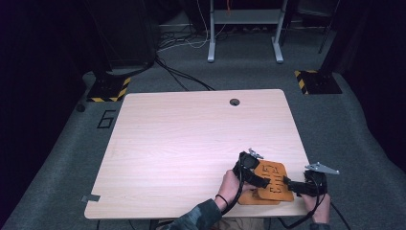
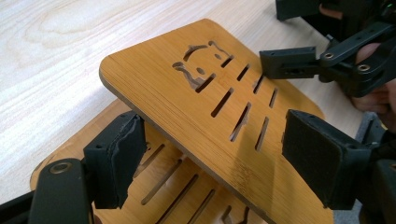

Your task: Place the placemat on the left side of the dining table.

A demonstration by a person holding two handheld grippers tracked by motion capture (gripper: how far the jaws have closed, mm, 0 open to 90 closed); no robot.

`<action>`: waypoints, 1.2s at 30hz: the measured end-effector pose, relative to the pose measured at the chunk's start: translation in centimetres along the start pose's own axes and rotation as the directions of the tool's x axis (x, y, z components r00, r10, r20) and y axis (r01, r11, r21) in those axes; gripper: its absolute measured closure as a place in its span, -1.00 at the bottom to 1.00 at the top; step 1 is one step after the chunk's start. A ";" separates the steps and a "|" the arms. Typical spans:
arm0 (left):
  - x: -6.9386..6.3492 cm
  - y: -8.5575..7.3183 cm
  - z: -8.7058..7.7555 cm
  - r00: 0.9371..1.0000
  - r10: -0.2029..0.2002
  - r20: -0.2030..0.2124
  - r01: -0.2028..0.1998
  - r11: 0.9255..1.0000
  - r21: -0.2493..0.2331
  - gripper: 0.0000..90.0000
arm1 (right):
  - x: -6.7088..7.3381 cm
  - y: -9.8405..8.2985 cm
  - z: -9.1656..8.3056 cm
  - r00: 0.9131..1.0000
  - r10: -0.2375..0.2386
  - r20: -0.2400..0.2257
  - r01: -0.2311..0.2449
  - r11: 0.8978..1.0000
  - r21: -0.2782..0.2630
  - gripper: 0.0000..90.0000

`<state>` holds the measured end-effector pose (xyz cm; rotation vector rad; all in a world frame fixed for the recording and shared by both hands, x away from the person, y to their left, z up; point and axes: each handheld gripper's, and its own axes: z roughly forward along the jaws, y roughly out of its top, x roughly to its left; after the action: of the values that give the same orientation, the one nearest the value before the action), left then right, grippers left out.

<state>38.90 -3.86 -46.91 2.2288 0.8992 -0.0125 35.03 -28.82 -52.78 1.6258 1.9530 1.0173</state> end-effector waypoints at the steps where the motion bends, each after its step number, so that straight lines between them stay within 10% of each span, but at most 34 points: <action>1: -0.1 0.1 0.0 1.000 -0.007 0.004 0.007 1.000 -0.002 -0.53 | 0.0 0.0 0.0 1.000 0.002 0.001 -0.002 1.000 -0.001 -0.98; 36: -1.6 3.1 -1.3 0.996 -0.035 0.082 0.038 0.999 -0.027 -0.02 | -0.7 0.0 -0.2 0.996 0.082 0.022 -0.081 0.996 -0.032 -0.99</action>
<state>39.21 -5.55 -43.59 2.1689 0.8898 -0.1060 35.02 -29.56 -52.77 1.7048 1.8603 1.0499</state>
